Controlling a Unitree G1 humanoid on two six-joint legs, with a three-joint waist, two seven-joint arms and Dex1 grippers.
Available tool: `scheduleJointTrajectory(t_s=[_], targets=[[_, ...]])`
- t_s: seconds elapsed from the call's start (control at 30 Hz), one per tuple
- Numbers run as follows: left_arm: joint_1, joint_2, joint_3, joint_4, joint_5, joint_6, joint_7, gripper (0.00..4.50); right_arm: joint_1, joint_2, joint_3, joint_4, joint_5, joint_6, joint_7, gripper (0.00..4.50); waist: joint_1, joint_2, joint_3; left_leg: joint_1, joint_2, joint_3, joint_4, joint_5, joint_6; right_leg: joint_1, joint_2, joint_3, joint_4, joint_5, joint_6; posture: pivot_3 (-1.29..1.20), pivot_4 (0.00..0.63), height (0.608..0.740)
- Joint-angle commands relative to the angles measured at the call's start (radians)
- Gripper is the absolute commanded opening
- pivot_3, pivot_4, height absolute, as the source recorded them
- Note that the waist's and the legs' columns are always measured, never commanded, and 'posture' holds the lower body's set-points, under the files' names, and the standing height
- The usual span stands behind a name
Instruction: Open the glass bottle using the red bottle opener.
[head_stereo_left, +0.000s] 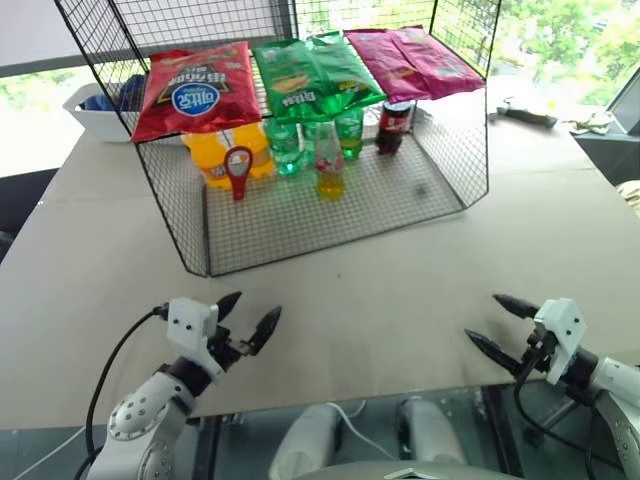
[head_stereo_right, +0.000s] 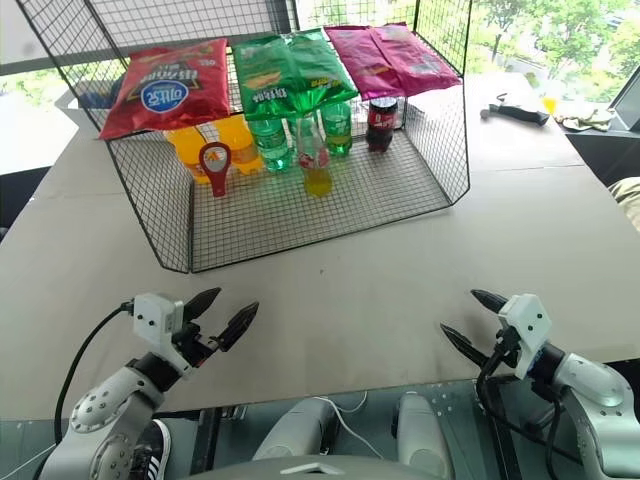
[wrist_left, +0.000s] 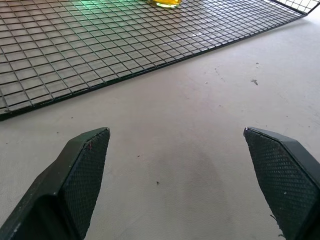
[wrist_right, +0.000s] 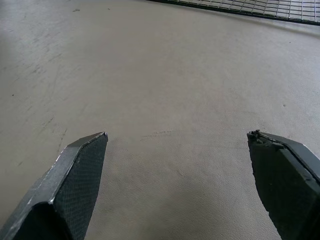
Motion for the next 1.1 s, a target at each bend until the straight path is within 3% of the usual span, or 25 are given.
scheduleJointTrajectory(t_s=[0.03,0.73,1.1], targets=[[0.017,0.007,0.002,-0.044,0.014,-0.039,0.006,4.43,-0.019,-0.001,0.011,0.031,0.009,-0.046,0.034,4.5,0.0,0.0,0.0,0.0,0.0,0.0,0.0,0.0,0.0,0.0,0.0,0.0,0.0,0.0,0.0,0.0,0.15,0.74],[-0.046,0.008,-0.023,-0.009,0.021,-0.064,0.028,4.43,-0.087,0.023,0.051,0.143,0.005,-0.147,0.057,4.5,-0.001,0.0,-0.003,0.001,0.0,0.001,0.0,0.0,0.0,0.0,0.001,0.001,0.001,0.001,-0.001,0.0,0.15,0.74],[-0.28,-0.026,-0.072,0.092,0.161,-0.147,0.145,4.43,-0.144,0.035,0.106,-0.11,0.164,0.07,0.023,4.5,-0.002,0.0,-0.006,0.002,0.001,0.001,0.002,0.001,-0.001,0.0,0.002,0.001,0.003,0.002,-0.002,0.0,0.15,0.74]])
